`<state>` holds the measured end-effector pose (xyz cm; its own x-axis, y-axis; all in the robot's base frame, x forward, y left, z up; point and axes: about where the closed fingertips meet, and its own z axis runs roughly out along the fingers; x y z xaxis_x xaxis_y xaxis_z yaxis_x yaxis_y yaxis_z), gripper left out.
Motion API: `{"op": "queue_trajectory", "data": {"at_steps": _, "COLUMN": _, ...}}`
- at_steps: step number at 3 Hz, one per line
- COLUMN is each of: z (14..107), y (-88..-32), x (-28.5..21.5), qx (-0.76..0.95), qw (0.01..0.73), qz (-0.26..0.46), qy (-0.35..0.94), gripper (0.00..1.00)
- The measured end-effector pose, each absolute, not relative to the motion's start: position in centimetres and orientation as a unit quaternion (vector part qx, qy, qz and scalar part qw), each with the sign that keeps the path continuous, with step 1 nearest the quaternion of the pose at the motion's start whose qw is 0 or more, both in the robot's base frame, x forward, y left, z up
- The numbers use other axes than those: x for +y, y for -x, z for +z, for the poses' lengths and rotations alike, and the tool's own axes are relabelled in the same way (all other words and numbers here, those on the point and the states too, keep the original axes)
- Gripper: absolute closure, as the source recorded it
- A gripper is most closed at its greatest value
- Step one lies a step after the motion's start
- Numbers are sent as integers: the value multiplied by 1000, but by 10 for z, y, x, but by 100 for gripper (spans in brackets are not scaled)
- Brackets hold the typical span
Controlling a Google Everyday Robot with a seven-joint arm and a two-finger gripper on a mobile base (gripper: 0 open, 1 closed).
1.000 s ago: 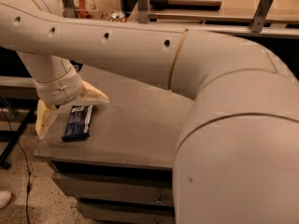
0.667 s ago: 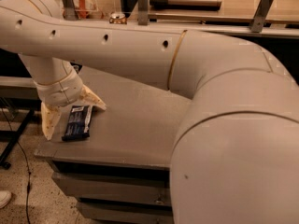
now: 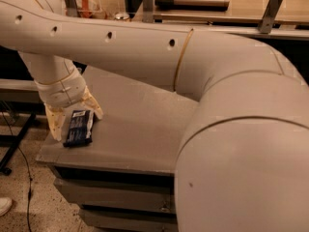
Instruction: Pick rxbar blueberry
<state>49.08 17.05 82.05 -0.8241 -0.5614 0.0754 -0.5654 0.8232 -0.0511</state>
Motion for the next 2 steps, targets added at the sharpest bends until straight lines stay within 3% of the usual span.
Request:
{"op": "queue_trajectory", "data": {"at_steps": 1, "z": 829, "y": -491, "x": 171, "qx": -954, "qw": 29, "qz": 36, "qy": -295, "gripper": 88}}
{"op": "queue_trajectory", "data": {"at_steps": 2, "z": 831, "y": -491, "x": 171, "qx": -954, "qw": 29, "qz": 36, "qy": -295, "gripper": 100}}
